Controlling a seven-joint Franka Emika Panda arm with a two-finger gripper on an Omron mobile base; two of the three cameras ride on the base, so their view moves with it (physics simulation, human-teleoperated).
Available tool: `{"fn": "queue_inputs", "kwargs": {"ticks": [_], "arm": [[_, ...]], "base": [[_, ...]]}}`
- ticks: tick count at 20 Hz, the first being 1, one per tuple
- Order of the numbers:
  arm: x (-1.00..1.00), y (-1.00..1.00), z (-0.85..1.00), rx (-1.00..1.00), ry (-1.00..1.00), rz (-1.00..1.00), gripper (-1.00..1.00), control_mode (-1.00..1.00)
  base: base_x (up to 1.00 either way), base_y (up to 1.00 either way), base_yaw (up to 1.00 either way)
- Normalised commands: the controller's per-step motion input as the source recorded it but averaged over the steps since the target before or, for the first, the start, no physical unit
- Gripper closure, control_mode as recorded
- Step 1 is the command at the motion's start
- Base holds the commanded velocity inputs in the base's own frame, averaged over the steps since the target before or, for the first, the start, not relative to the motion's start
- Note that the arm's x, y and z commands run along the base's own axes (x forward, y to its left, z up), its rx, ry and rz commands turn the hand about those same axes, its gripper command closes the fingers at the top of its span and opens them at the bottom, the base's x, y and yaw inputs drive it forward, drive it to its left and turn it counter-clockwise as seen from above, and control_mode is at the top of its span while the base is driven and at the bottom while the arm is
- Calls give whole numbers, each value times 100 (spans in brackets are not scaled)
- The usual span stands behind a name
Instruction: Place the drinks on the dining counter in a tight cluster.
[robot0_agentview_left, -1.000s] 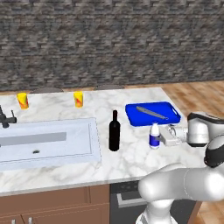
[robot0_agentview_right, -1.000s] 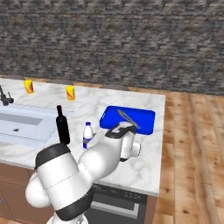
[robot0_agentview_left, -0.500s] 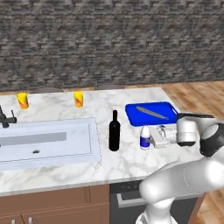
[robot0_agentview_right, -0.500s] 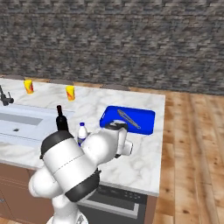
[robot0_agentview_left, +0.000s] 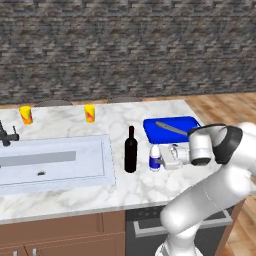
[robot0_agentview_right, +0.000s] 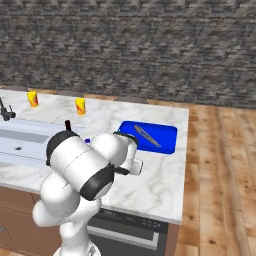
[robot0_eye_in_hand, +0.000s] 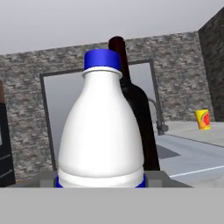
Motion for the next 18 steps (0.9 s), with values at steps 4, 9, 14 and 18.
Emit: {"fn": "queue_inputs", "kwargs": {"ticks": [4,9,14,18], "arm": [[24,22,-22,-1,-4,0,100,-100],[25,8,-23,-1,-5,0,100,-100],[17,0,-18,0,-7,0,100,-100],[11,-1,-14,0,-5,0,100,-100]], "base": [[0,0,0],[0,0,0],[0,0,0],[0,0,0]]}}
